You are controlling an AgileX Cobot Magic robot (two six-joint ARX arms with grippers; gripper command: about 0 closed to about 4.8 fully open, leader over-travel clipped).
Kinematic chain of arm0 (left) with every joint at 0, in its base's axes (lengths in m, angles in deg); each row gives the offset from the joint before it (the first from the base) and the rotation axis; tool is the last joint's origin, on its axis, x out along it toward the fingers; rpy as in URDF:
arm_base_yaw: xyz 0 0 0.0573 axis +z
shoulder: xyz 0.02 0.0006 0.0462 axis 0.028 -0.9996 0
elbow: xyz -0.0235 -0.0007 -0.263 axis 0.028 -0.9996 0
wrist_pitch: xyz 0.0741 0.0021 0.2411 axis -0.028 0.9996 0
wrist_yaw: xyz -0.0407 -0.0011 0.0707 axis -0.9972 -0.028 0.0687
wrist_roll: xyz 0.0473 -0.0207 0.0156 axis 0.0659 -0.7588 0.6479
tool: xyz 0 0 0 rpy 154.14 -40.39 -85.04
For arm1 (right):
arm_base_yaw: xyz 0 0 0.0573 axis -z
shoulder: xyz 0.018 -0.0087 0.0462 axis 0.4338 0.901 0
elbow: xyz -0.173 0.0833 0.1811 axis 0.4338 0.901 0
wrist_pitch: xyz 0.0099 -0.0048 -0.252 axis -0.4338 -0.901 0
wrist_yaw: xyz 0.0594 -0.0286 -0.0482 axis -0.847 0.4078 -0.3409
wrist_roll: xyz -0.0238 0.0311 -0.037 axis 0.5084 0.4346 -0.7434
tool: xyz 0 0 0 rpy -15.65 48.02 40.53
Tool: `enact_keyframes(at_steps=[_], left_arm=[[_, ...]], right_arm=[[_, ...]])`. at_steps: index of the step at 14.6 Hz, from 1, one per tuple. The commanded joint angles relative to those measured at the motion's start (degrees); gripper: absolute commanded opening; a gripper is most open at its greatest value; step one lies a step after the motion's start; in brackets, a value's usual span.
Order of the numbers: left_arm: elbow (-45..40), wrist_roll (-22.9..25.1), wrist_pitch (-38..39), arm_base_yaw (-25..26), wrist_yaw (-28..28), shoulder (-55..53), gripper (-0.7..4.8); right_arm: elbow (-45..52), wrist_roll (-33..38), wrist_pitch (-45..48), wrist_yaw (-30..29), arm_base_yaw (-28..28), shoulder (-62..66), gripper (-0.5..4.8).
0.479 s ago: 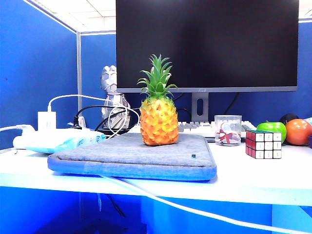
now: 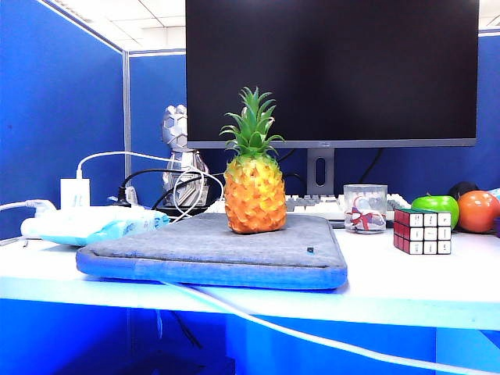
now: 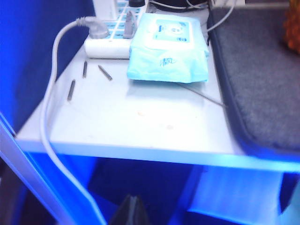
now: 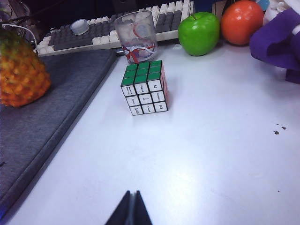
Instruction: Rotate the Rubik's Cube so that its red face is facing towards you.
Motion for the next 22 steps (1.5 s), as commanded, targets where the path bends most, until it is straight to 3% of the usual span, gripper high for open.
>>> enact_keyframes(at_steps=[1, 2, 3, 4, 5, 7, 8, 10, 11, 13, 15, 17, 18, 20, 21, 22], left_arm=[[-0.04, -13.53, -7.34, 0.13, -9.11, 0.02, -0.03], [-0.04, -17.22, -11.39, 0.13, -14.73, 0.02, 0.0], [0.07, -22.23, -21.2, 0.13, -24.39, 0.0, 0.17], [1.03, -25.2, -26.53, 0.13, -25.75, 0.0, 0.24], [3.76, -25.66, -26.56, 0.13, -24.06, -0.57, 0.24], [13.7, -22.38, -26.21, 0.13, -23.71, -8.15, 0.26], [20.17, -20.02, -25.94, 0.13, -26.75, -15.26, 0.27], [36.2, -12.94, -18.23, 0.13, -36.28, -33.48, 0.75], [44.39, -7.13, -12.46, 0.13, -41.03, -42.56, 1.33], [56.63, 4.59, -4.07, 0.11, -43.25, -56.52, 1.54], [62.34, 15.21, -0.04, 0.04, -45.48, -65.88, 1.58], [62.62, 21.16, 0.09, -0.48, -54.8, -71.34, 1.67], [62.62, 24.02, 0.44, -1.33, -56.92, -73.35, 1.76], [62.69, 28.3, 0.59, -5.57, -51.23, -76.13, 3.04], [62.86, 30.6, 0.92, -8.76, -44.85, -78.2, 3.74], [62.86, 31.61, 0.96, -11.1, -41.38, -79.69, 3.8]], right_arm=[[0.07, -0.13, -0.31, -0.09, -0.02, 0.02, 0.0], [0.07, -0.15, -0.07, -0.09, -0.02, 0.02, 0.0], [0.07, -0.02, 2.51, -0.07, -0.02, 0.02, 0.0], [0.07, 0.63, 6.08, -0.11, -0.04, 0.02, 0.0], [0.0, 2.27, 11.19, -0.11, -0.04, 0.02, 0.0], [-0.39, 4.63, 18.95, -0.13, -0.04, 0.02, 0.05], [-0.57, 4.57, 20.39, -0.83, -0.07, 0.02, 0.27], [-2.69, 4.09, 20.02, -1.9, -0.07, 0.02, 0.47], [-4.46, 4.09, 19.93, -1.81, 0.11, 0.26, 0.54], [-8.55, 4.09, 17.81, -1.81, 0.46, 1.86, 0.54], [-13.57, 3.8, 13.09, -2.8, 1.49, 8.61, 0.55], [-19.91, 0.66, 6.62, -4.74, 1.73, 20.13, 0.64], [-22.91, 0.9, 5.57, -7.1, 1.6, 25.79, 0.68], [-28.61, 1.14, 5.33, -10.69, 1.44, 35.17, 0.95], [-32.5, 0.83, 3.8, -11.58, 1.46, 40.0, 0.96], [-34.75, 0.46, 2.91, -11.72, 1.4, 42.91, 0.97]])
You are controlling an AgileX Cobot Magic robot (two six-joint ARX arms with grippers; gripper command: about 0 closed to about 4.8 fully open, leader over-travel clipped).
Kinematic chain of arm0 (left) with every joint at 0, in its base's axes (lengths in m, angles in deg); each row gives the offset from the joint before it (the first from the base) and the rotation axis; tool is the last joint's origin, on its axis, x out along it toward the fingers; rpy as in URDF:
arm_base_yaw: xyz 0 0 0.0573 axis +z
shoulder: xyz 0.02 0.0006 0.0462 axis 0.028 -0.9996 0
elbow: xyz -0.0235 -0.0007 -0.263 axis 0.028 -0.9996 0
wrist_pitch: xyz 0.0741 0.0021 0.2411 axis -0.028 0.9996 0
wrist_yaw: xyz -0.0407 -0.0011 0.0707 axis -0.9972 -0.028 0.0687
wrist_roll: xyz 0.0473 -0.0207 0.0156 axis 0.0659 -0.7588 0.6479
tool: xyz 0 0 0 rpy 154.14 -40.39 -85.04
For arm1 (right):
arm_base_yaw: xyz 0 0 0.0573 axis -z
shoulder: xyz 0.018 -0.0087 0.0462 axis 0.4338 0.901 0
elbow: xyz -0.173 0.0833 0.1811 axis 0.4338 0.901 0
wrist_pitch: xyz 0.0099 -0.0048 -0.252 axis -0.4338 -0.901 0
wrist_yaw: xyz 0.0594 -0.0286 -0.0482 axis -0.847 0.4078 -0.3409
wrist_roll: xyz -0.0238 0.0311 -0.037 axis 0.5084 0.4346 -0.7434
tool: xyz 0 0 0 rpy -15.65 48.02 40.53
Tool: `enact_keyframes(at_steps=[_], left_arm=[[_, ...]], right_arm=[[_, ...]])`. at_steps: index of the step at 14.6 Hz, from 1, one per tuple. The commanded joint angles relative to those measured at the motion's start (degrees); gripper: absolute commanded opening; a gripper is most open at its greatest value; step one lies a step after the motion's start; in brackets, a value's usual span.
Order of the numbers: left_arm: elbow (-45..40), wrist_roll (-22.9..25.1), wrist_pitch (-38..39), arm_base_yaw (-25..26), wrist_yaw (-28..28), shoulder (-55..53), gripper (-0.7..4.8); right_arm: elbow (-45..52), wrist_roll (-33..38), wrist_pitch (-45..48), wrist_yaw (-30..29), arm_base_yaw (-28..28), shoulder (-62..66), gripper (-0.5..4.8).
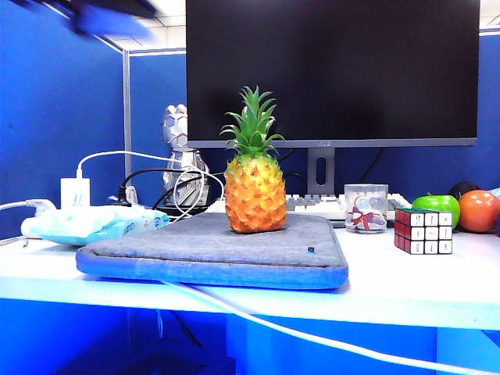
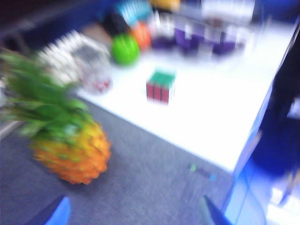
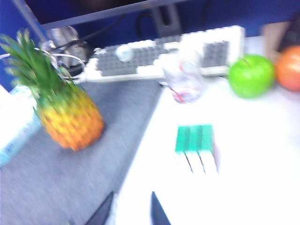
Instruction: Rotate the Rubik's Cube so that its red face is facing towards you.
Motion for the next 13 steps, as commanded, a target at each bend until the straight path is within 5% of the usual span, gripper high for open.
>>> enact_keyframes(at_steps=[1, 3, 6, 10, 11, 13], left_arm=[[0.24, 3.15, -0.57, -5.88, 10.32, -4.04, 3.8], [0.24, -0.79, -6.84, -9.64, 15.39, -7.37, 3.8], [0.33, -12.44, -22.64, -13.16, 9.33, -10.4, 3.8], [8.87, -19.76, -22.84, -15.65, 6.67, -19.89, 3.71], [9.62, -19.76, -23.08, -16.15, 6.78, -20.87, 3.39], [9.81, -19.61, -23.15, -16.24, 6.84, -21.55, 1.68]], right_arm=[[-5.57, -1.79, -2.12, -1.11, 0.04, 6.78, 1.21], [-7.41, -4.55, -4.37, -1.03, -0.04, 11.3, 1.73], [-7.43, -5.73, -4.26, -0.85, -0.09, 16.37, 1.8], [-7.43, -6.49, 0.87, -0.68, -0.07, 26.43, 1.66], [-7.43, -6.49, 1.99, -0.72, -0.11, 28.79, 0.0], [-7.45, -6.45, 4.87, -0.7, -0.07, 31.39, -0.01]])
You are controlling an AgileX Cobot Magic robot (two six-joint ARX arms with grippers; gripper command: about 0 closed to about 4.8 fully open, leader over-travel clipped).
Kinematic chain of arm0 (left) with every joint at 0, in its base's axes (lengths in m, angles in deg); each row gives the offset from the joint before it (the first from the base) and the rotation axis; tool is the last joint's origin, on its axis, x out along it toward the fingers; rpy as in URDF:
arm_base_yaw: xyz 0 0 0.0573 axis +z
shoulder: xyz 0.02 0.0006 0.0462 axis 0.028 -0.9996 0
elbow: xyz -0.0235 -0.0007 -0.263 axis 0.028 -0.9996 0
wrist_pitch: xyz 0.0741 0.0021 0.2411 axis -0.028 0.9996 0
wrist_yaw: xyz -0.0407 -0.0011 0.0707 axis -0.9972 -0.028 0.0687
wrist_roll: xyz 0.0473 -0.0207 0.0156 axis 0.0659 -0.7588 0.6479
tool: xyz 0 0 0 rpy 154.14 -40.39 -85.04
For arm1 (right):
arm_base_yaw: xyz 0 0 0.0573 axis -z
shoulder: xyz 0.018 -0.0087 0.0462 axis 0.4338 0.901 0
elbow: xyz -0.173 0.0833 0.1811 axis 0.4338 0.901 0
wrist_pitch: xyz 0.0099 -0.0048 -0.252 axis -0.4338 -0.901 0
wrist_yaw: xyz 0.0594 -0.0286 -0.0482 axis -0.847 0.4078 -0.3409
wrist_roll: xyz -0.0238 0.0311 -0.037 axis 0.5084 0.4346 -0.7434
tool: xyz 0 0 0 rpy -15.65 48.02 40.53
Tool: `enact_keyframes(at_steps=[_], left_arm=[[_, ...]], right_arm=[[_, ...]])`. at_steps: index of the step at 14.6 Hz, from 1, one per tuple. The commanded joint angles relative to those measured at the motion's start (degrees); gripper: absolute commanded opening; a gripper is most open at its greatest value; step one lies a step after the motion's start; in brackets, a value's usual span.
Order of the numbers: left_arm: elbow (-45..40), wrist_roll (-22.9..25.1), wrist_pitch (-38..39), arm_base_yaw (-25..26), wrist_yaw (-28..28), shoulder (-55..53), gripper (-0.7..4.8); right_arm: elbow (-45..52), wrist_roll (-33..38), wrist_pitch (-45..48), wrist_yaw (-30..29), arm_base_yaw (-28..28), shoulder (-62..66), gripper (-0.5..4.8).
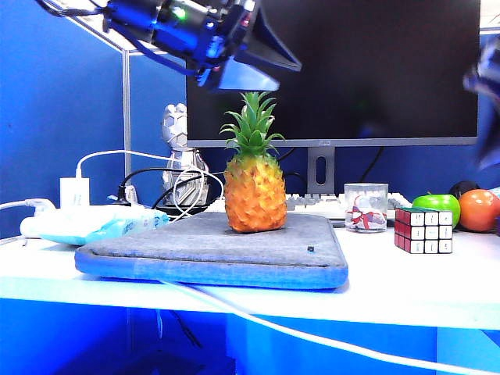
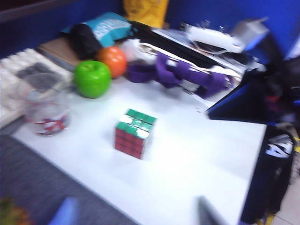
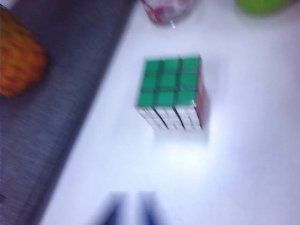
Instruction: Rotate the Rubik's Cube so that its red face is facing towards you.
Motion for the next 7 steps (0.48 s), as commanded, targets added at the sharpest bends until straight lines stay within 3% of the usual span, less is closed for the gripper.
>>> enact_keyframes(at_steps=[1, 7], left_arm=[[0.63, -0.46, -1.09, 0.02, -0.61, -0.81, 0.45], [0.66, -2.58, -1.33, -0.02, -0.72, -5.29, 0.16]], right_arm=[[-0.37, 0.31, 5.92, -0.42, -0.11, 3.04, -0.01], [-5.11, 1.84, 9.05, -0.26, -1.42, 13.07, -0.01]])
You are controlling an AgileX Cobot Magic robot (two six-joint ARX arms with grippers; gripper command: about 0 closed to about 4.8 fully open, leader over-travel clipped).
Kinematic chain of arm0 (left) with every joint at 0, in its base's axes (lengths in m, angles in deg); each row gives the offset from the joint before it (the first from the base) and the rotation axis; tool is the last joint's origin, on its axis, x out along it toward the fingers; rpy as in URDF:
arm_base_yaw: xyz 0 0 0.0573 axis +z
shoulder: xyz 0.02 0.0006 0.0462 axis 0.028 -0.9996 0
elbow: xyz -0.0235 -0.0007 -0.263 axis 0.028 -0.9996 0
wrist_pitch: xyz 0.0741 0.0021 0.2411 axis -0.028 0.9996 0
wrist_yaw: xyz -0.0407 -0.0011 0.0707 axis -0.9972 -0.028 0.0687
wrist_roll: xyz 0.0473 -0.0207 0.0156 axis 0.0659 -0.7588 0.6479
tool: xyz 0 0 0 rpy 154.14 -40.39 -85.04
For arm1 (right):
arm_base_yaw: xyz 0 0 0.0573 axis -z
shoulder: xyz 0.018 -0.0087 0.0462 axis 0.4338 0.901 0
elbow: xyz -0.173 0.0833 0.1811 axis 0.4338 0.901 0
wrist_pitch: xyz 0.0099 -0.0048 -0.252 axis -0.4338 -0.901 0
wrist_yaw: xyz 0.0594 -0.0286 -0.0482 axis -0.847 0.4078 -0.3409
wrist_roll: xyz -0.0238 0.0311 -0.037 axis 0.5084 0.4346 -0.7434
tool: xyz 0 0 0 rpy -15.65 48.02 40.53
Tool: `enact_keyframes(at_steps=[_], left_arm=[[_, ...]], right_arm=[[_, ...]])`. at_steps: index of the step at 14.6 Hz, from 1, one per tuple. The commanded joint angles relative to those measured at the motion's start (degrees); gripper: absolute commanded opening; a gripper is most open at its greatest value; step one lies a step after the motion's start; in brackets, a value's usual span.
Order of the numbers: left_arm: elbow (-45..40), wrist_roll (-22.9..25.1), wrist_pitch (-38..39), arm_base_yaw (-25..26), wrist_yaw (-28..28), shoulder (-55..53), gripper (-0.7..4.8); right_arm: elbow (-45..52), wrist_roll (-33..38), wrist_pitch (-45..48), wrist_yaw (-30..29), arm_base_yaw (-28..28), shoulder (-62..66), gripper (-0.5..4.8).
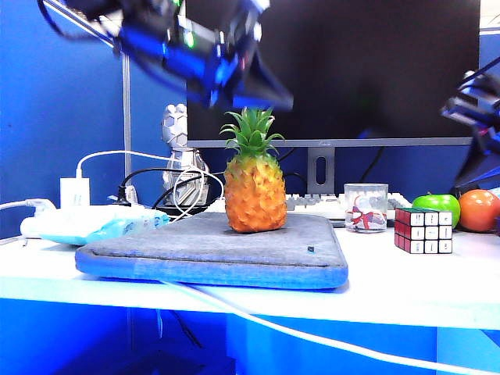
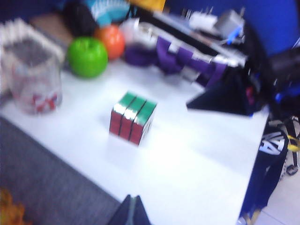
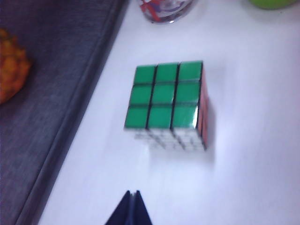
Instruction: Rotate the Rubik's Cube so that its red face is facing towards you.
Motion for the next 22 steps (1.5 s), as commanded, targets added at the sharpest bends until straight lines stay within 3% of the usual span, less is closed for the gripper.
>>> enact_keyframes(at_steps=[1, 13, 22], left_arm=[[0.17, -0.13, -1.05, -0.13, -0.2, -1.2, 0.16], [0.59, -0.59, -5.07, -1.42, 0.87, -2.27, 0.17], [0.59, -0.59, -5.53, -2.21, 1.31, -3.15, 0.17]], right_arm=[[-4.04, 0.15, 0.35, -0.11, -0.9, 4.61, -0.01], [-6.93, -1.77, 2.19, 3.98, -1.68, 14.51, -0.01], [-21.99, -6.82, 3.06, 9.68, -1.62, 25.55, -0.01]])
